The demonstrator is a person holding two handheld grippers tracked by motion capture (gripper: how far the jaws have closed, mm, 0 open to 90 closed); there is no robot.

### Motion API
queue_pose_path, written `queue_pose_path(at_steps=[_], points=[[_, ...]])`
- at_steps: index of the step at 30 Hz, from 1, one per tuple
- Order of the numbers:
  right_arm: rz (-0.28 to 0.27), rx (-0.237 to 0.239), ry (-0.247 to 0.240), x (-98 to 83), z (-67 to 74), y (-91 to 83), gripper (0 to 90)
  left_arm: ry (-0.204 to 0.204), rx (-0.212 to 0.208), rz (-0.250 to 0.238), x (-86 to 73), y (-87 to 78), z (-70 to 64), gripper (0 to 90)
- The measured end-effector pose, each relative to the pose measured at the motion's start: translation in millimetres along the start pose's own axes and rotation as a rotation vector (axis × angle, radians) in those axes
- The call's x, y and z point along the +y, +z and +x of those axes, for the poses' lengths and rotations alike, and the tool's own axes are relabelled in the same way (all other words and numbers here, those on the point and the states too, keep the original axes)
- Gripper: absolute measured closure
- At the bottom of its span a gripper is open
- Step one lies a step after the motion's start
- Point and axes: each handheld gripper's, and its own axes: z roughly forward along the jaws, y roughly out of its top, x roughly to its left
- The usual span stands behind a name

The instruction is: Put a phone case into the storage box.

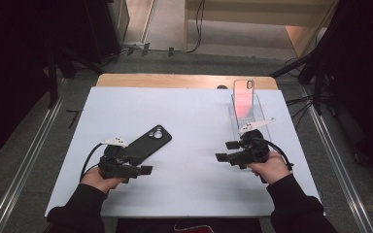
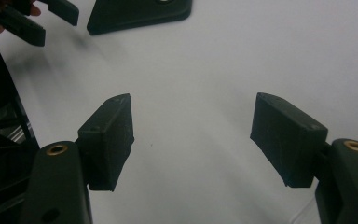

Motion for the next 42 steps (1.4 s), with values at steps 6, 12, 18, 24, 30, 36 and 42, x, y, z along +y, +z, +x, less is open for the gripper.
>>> queue_pose_path(at_steps=[6,12,18,24,30,36,42], points=[[0.014,0.008,-0.043,-15.1,2.4,2.4,27.5,0.004,0.0,0.001,-0.1,0.0,-0.1,31.2],[0.023,0.014,-0.041,-28.2,3.4,2.0,27.2,0.012,-0.008,0.004,-0.5,0.1,-0.5,31.2],[0.041,0.017,-0.06,-42.8,0.8,0.6,26.7,0.022,-0.012,0.01,-0.2,0.1,-1.0,31.2],[0.052,0.007,-0.053,-52.6,-2.3,-2.9,26.4,0.027,-0.02,0.014,-0.7,0.7,-1.2,30.5],[0.061,0.007,-0.054,-56.3,-3.5,-3.1,26.1,0.03,-0.023,0.011,-0.4,0.6,-1.4,29.7],[0.064,0.016,-0.06,-56.6,-3.6,-2.3,26.1,0.038,-0.008,0.007,0.1,-0.6,-0.7,29.7],[0.06,0.017,-0.055,-56.6,-4.0,-2.8,26.0,0.075,0.023,0.006,1.2,-4.0,1.1,27.1]])
